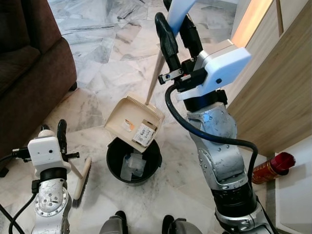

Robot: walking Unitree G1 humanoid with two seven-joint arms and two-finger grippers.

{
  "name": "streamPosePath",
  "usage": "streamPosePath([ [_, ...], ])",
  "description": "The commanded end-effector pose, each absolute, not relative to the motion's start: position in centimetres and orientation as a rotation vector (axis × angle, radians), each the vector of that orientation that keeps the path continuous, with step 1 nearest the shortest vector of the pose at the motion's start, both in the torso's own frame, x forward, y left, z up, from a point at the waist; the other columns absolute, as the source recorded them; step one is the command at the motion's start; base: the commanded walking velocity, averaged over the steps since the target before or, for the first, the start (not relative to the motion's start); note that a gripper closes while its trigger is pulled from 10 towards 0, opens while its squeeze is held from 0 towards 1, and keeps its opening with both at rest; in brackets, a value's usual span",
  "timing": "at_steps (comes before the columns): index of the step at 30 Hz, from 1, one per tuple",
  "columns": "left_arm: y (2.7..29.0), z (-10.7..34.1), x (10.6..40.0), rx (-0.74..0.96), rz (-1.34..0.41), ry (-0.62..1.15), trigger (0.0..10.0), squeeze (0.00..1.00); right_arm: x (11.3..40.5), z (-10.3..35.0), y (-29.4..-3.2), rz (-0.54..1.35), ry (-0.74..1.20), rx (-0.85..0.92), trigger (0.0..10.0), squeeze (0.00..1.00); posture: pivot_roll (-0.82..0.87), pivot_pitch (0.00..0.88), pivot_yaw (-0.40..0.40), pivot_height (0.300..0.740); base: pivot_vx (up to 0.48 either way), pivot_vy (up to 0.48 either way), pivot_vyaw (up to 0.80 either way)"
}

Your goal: Sweep floor

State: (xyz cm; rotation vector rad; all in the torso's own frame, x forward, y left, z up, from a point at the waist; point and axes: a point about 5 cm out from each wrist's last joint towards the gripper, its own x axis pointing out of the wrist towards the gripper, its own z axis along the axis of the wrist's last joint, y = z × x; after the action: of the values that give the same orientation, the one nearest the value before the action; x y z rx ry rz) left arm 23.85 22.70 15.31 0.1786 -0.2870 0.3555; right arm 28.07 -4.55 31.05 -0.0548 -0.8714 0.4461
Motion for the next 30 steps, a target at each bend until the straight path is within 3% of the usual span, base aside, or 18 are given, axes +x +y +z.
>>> streamPosePath([
  [1, 22.8, 15.9, 23.7, 0.21, 0.351, -0.328, 10.0, 0.0, 26.0, 33.2, -4.6, 0.454, -1.029, -0.044, 10.0, 0.0, 0.08, 0.239, -0.044, 0.74, 0.0, 0.0, 0.0],
  [9, 22.7, 15.9, 23.8, 0.211, 0.343, -0.33, 10.0, 0.0, 25.8, 32.6, -3.5, 0.581, -0.957, 0.012, 10.0, 0.0, 0.08, 0.224, -0.043, 0.74, 0.0, 0.0, 0.0],
  [22, 22.6, 15.9, 23.9, 0.217, 0.342, -0.331, 10.0, 0.0, 25.8, 33.0, -4.0, 0.488, -1.028, -0.093, 10.0, 0.0, 0.08, 0.231, -0.047, 0.74, 0.0, 0.0, 0.0],
  [30, 22.6, 15.7, 23.8, 0.218, 0.339, -0.323, 10.0, 0.0, 26.8, 32.5, -4.4, 0.452, -0.971, -0.096, 10.0, 0.0, 0.08, 0.236, -0.048, 0.74, 0.0, 0.0, 0.0],
])
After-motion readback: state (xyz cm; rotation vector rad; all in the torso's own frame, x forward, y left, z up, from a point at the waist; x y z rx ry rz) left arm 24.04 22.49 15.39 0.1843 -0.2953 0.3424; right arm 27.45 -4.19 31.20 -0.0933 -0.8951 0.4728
